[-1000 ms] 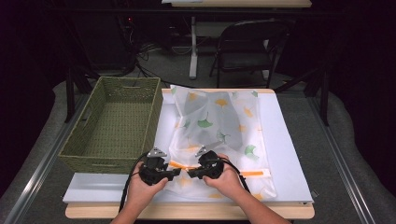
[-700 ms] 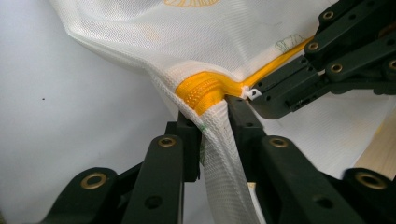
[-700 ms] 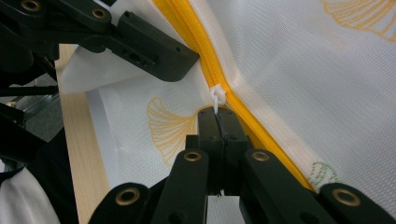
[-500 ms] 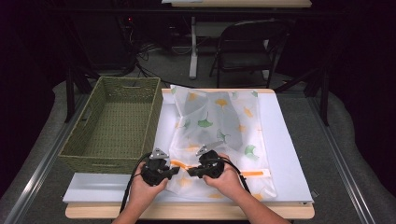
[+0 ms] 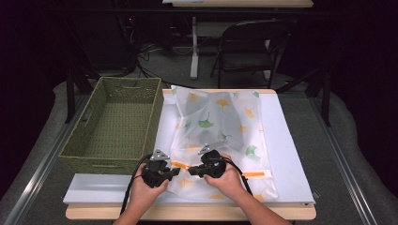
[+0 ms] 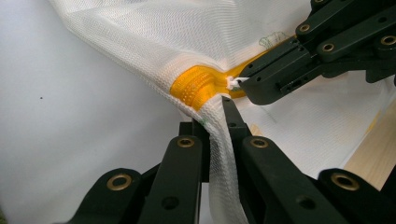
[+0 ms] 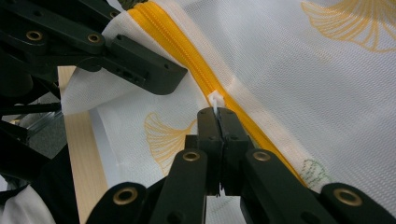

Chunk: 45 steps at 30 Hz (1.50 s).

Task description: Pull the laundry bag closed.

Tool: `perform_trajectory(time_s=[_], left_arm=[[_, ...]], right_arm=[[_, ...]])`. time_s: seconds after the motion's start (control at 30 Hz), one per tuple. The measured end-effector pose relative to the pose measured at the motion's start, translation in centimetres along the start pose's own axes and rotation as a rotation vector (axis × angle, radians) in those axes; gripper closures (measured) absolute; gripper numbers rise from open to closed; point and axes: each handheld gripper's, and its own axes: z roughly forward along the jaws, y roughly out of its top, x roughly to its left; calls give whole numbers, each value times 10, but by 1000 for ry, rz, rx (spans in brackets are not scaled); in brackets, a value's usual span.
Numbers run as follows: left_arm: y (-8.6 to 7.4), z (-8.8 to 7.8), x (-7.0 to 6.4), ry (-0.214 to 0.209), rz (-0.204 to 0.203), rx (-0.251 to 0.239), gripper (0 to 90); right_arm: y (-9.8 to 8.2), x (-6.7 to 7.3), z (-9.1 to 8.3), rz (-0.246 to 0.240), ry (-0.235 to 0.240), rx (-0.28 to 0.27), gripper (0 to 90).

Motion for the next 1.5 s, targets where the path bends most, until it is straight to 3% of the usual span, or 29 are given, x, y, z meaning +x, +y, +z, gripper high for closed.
perform_trajectory(time_s=[0.2, 0.27, 0.6, 1.0, 1.27, 1.5], left_arm=[[0, -1, 0, 3, -9, -1, 887], [0, -1, 0, 15, 9, 2, 887], [-1, -1, 0, 22, 12, 6, 890], [-2, -5, 1, 54, 17, 10, 891], [-2, -12, 4, 75, 5, -3, 892], [-2, -12, 4, 78, -1, 3, 892]], right_arm=[[0, 1, -2, 2, -3, 4, 898], [-1, 1, -2, 1, -5, 5, 898], [-2, 2, -5, -4, -21, 5, 899], [-6, 0, -11, 24, -31, 13, 899], [-16, -10, -28, 55, -84, 32, 899], [-34, -23, -51, 117, -123, 27, 898]])
